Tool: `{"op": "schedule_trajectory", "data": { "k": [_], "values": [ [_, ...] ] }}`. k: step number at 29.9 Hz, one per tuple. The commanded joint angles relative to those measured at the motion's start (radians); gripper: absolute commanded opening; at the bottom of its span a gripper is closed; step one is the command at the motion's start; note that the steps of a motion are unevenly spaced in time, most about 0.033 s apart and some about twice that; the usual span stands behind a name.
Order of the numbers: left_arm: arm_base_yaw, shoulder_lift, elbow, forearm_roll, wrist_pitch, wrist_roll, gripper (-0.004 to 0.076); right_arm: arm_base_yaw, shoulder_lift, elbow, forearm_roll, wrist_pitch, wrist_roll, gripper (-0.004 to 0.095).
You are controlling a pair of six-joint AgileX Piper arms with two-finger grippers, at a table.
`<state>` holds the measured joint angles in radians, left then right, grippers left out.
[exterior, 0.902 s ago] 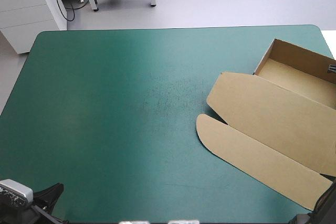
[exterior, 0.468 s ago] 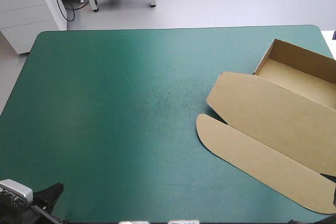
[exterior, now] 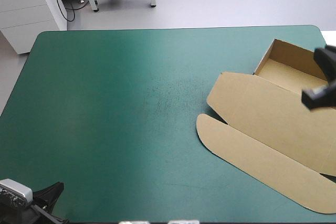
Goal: Fold the box
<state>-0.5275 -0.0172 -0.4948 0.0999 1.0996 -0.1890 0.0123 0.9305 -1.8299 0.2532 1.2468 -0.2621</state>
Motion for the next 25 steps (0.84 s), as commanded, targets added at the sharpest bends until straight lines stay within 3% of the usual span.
{"op": "schedule_trajectory", "data": {
  "k": [1, 8, 12, 20, 25],
  "values": [
    [-0.004, -0.005, -0.021, -0.004, -0.07, -0.009, -0.0008, 0.022, -0.186, 0.143, -0.066, -0.018, 0.003, -0.0007],
    [-0.004, -0.005, -0.021, -0.039, -0.071, 0.006, -0.0008, 0.022, -0.605, 0.58, -0.121, -0.182, 0.039, -0.0007],
    [-0.004, -0.005, -0.021, -0.039, -0.08, 0.013, -0.0008, 0.022, -0.792, 0.792, -0.121, -0.192, 0.031, -0.0007],
    [-0.004, -0.005, -0.021, -0.039, -0.08, 0.025, -0.0008, 0.022, -0.946, 1.09, -0.018, -0.196, -0.003, -0.0009],
    [-0.004, -0.005, -0.021, -0.039, -0.08, 0.03, -0.0008, 0.022, -0.966, 1.239, 0.074, -0.278, -0.058, -0.001]
  ]
}}
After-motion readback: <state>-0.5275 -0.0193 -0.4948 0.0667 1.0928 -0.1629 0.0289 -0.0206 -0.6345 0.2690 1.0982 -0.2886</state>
